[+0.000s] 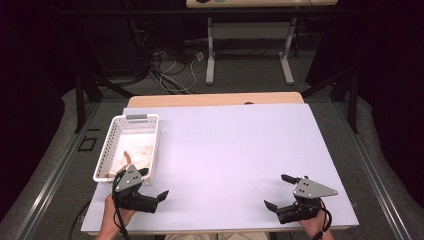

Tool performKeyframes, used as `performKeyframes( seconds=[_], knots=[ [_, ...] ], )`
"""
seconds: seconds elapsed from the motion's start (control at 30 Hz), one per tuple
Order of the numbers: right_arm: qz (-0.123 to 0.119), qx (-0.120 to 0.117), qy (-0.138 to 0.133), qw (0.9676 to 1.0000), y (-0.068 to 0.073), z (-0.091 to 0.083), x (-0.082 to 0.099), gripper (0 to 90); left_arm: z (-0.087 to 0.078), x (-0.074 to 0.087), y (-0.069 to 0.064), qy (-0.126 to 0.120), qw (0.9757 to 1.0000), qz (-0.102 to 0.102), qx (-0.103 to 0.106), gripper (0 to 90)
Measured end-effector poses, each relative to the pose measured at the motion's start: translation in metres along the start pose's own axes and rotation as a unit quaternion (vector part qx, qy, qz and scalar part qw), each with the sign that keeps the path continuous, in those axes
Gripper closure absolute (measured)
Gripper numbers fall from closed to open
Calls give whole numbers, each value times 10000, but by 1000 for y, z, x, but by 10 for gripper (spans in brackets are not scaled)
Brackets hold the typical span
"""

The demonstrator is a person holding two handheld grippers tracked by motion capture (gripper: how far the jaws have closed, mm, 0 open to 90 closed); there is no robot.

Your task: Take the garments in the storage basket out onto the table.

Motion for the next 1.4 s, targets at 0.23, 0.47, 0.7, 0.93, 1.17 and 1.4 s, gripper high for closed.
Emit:
performKeyframes(
  seconds=[0.23, 0.47, 0.7, 0.93, 1.17, 1.4],
  knots=[
    [-20, -3, -6, 10000, 0, 0, 0, 0, -3, -5, 11, 61, 10000, -54, 19, 0],
    [14, -11, 15, 10000, 0, 0, 1, 0, -7, -8, 17, 126, 9999, -69, 82, 0],
    [28, -23, 22, 10000, -1, 0, 1, 0, -14, -12, 26, 87, 9998, -134, 72, 0],
    [12, -22, 14, 10000, 0, 0, 1, 0, -23, -16, 38, 137, 9998, -129, -53, 0],
    [13, -36, 14, 10000, 0, 0, 1, 0, -26, -18, 48, 249, 9995, -175, -78, 0],
    [43, -23, 4, 10000, -1, 1, 1, 0, -27, -23, 58, 355, 9991, -147, -172, 0]
  ],
)
Point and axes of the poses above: each handheld gripper's, and its own axes: z roughly forward along the jaws, x roughly out of its underside, y roughly to its left, the point moved 3 cm from there along z, roughly forward along the jaws, and after that the axes turned 14 degrees about y, right-handed, at the moved point
